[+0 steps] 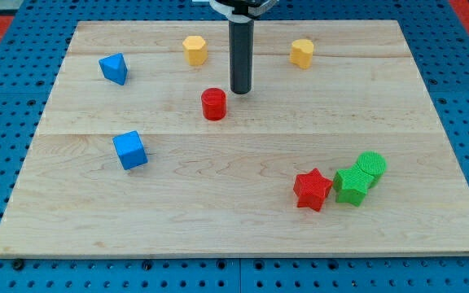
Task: Place the red circle diagonal to the red star
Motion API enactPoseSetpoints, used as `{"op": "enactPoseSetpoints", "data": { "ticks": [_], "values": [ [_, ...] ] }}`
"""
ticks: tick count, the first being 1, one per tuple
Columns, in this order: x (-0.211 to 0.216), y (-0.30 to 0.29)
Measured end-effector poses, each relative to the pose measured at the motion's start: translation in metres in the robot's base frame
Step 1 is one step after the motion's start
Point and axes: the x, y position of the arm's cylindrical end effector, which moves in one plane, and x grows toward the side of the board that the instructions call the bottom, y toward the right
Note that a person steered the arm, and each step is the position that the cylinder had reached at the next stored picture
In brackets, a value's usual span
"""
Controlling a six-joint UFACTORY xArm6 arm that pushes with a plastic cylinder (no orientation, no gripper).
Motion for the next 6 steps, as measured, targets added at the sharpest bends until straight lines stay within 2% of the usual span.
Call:
{"op": "enactPoseSetpoints", "data": {
  "ticks": [1, 2, 3, 4, 5, 6],
  "values": [
    [0.001, -0.049],
    [0.020, -0.062],
    [0.053, -0.005],
    [0.070, 0.007],
    [0.051, -0.032],
    [0.119, -0.012]
  ]
}}
